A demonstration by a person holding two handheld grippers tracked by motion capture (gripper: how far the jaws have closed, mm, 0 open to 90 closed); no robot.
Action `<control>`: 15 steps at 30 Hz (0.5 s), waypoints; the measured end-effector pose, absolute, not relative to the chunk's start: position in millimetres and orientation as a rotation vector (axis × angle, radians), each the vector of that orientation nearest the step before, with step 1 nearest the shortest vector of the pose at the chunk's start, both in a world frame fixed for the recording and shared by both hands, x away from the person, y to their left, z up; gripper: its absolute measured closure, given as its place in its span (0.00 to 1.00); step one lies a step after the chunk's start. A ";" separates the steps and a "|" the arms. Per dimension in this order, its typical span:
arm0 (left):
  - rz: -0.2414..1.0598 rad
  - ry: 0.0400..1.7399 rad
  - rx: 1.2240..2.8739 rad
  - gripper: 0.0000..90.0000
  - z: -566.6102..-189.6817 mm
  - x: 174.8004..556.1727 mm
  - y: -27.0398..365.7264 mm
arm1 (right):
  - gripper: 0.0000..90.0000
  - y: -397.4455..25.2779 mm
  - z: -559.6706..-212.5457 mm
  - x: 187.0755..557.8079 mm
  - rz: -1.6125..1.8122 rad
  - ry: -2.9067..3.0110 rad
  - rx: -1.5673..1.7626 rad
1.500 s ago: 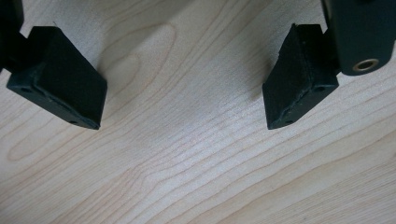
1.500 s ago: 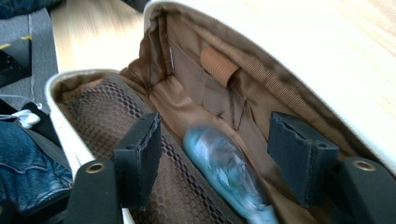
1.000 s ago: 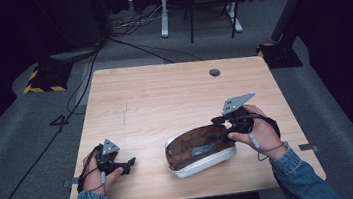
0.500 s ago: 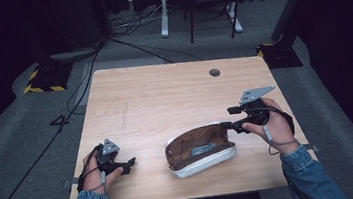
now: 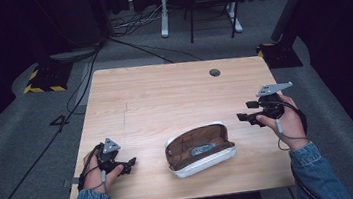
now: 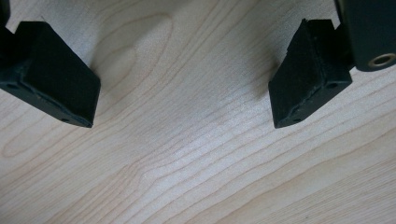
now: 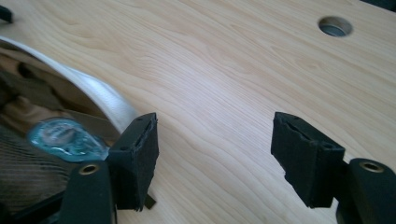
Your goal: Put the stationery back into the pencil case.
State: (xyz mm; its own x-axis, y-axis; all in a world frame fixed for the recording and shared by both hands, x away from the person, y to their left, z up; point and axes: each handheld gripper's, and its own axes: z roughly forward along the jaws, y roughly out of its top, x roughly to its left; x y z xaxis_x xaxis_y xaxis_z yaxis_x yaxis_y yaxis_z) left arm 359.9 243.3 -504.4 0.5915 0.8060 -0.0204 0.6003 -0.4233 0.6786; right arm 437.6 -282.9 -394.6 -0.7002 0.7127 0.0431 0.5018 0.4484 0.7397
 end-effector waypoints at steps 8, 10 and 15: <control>0.408 1.114 2.163 0.09 -504.8 360.9 242.8 | 0.37 -306.8 -414.8 446.0 1.047 2.392 1.162; 0.408 1.114 2.163 0.09 -504.8 360.9 242.8 | 0.37 -312.4 -420.1 447.7 1.041 2.380 1.172; 0.407 1.115 2.163 0.09 -504.8 360.8 242.8 | 0.37 -324.8 -432.3 449.2 1.026 2.374 1.184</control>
